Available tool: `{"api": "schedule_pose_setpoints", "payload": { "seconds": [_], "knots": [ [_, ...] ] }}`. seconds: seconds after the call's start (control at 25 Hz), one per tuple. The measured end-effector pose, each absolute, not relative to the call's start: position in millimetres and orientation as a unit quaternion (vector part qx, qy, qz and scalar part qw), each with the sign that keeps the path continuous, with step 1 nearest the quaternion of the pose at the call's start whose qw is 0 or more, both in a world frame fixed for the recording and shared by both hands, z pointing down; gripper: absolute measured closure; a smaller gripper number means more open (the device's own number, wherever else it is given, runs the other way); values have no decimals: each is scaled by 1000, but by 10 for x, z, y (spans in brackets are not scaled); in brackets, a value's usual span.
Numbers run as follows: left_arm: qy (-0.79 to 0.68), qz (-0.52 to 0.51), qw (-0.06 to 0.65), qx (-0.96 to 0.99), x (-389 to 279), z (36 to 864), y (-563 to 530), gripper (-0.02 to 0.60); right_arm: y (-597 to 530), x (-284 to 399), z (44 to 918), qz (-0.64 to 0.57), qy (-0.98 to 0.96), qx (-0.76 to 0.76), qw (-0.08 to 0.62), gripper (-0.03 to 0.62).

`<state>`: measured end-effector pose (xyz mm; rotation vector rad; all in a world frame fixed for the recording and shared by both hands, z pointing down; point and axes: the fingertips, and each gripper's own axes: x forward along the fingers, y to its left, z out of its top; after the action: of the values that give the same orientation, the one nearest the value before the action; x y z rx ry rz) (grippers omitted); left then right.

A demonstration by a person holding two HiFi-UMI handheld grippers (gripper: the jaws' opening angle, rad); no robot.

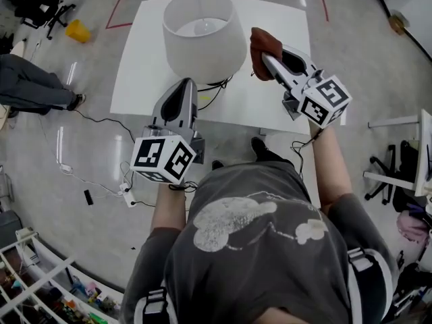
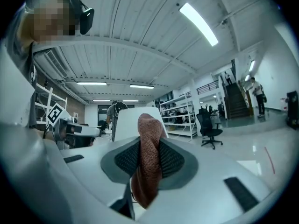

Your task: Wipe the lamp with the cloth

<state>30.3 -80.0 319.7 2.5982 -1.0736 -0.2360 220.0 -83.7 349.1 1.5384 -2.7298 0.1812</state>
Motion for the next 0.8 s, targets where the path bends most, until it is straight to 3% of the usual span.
{"api": "schedule_pose_setpoints", "payload": {
  "seconds": [0.36, 0.8],
  "knots": [
    [-329, -78, 142, 930, 264, 3055, -737, 574, -820, 1701, 2637, -20, -875, 483, -14, 503],
    [-369, -42, 161, 914, 370, 3290, -802, 574, -797, 1499, 3487, 25, -900, 433, 53, 503]
  ]
}}
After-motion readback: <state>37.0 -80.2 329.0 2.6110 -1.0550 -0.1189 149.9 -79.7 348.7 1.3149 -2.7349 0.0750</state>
